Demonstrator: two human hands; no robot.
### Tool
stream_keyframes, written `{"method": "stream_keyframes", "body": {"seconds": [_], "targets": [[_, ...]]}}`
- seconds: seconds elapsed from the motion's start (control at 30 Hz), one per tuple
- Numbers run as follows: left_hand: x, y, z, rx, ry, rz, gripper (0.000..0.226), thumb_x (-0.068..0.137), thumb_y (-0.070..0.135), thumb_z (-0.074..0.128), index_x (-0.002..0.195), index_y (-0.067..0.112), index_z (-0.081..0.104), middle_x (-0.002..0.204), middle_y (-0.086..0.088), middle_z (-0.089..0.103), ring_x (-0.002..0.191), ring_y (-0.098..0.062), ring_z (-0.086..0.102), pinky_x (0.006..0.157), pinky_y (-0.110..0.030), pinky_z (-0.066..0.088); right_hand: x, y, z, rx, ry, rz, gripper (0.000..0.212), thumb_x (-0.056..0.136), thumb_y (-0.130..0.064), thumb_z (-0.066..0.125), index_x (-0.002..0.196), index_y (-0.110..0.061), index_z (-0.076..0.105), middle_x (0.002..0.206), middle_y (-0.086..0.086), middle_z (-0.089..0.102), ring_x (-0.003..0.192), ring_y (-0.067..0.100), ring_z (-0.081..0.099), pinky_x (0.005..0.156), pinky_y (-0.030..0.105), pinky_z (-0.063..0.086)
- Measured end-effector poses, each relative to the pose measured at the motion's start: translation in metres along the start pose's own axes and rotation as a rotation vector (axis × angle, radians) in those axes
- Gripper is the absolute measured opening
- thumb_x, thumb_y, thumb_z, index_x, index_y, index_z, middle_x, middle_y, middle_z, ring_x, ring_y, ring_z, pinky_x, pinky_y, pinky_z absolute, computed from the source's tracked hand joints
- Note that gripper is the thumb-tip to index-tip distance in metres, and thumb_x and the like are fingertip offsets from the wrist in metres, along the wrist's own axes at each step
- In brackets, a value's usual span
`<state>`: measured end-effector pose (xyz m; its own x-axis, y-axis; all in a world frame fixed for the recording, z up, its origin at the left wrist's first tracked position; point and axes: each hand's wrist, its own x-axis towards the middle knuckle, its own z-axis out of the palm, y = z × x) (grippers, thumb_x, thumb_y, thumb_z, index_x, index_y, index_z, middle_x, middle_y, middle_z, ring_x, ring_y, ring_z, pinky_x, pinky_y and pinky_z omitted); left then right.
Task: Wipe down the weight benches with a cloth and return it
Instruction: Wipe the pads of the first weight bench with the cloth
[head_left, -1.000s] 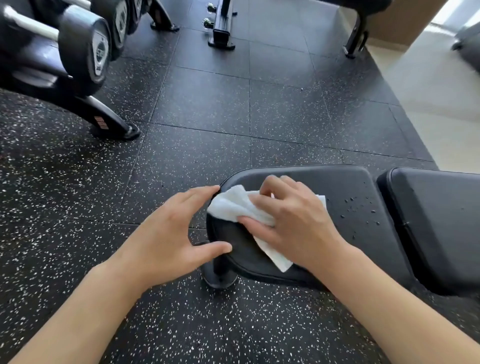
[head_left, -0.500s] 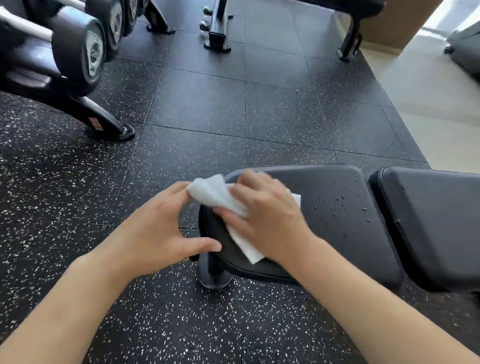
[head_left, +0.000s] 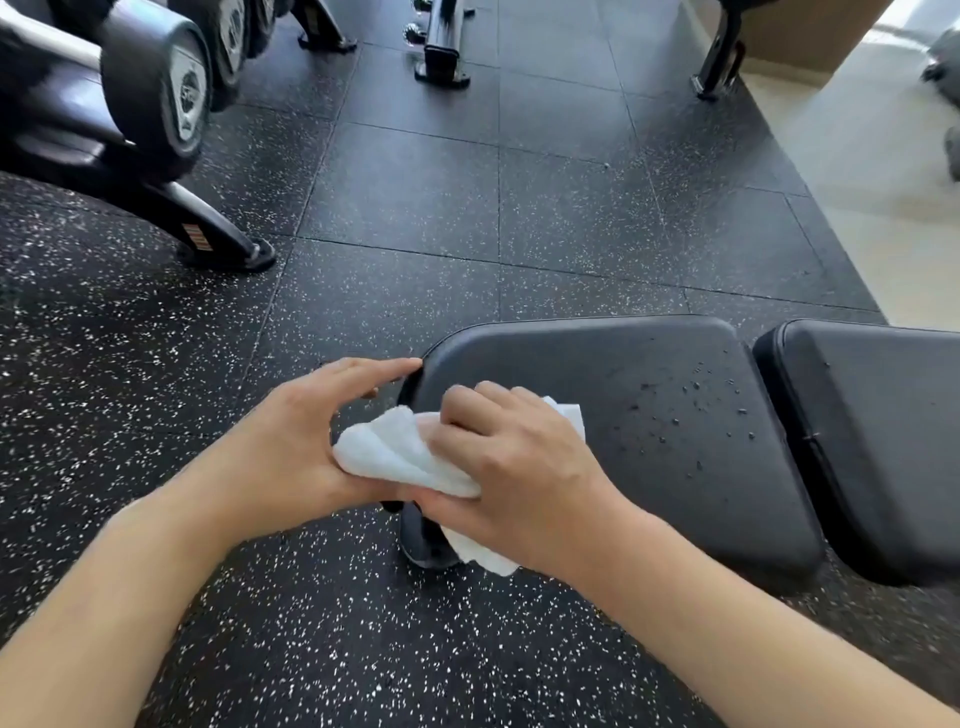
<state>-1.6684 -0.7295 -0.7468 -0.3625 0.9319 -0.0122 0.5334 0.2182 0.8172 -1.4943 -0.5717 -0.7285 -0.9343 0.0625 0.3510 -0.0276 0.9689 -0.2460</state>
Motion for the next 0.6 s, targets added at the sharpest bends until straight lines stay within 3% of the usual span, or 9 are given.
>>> {"method": "stream_keyframes", "body": {"seconds": [0.07,0.23,0.37,0.5,0.6], "targets": [[-0.001,-0.001,0.005,-0.014,0.007,0.002,0.108,0.054,0.068,0.094,0.149,0.051,0.046,0.136,0.028,0.058,0.124,0.000,0.060,0.104,-0.034,0.049,0.001,0.018,-0.008,0.000,0.011,0.029,0.034,0.087,-0.043,0.078,0.081,-0.011,0.069,0.086,0.005,0.059,0.076,0.025,0.053,0.065,0.039,0.044],[-0.002,0.006,0.007,0.055,0.038,0.009,0.105,0.057,0.075,0.085,0.151,0.048,0.045,0.142,0.032,0.052,0.131,0.005,0.053,0.103,-0.027,0.045,0.012,0.063,-0.031,-0.050,0.110,0.437,0.028,0.088,-0.038,0.078,0.084,-0.011,0.073,0.087,0.003,0.055,0.083,0.029,0.057,0.077,0.047,0.049],[-0.005,0.004,-0.002,0.022,0.128,-0.025,0.067,0.080,0.046,0.084,0.141,0.047,0.058,0.134,0.029,0.059,0.123,0.001,0.060,0.103,-0.042,0.053,-0.007,0.012,-0.016,0.011,0.077,0.219,0.030,0.083,-0.037,0.081,0.081,-0.010,0.069,0.086,0.003,0.057,0.077,0.025,0.053,0.069,0.044,0.047],[-0.001,0.008,0.005,0.022,0.147,-0.006,0.050,0.089,0.030,0.077,0.135,0.044,0.064,0.134,0.028,0.059,0.122,-0.002,0.060,0.103,-0.042,0.052,-0.031,-0.013,-0.008,-0.022,-0.009,-0.076,0.031,0.094,-0.044,0.068,0.095,-0.013,0.070,0.090,0.002,0.055,0.078,0.021,0.047,0.066,0.036,0.037],[0.005,0.018,0.018,0.018,0.143,0.021,0.043,0.095,0.031,0.071,0.136,0.041,0.065,0.139,0.024,0.055,0.131,0.000,0.054,0.110,-0.034,0.047,-0.026,0.012,-0.018,-0.002,-0.007,0.008,0.034,0.093,-0.042,0.072,0.094,-0.009,0.073,0.091,0.006,0.059,0.079,0.025,0.053,0.069,0.040,0.044]]}}
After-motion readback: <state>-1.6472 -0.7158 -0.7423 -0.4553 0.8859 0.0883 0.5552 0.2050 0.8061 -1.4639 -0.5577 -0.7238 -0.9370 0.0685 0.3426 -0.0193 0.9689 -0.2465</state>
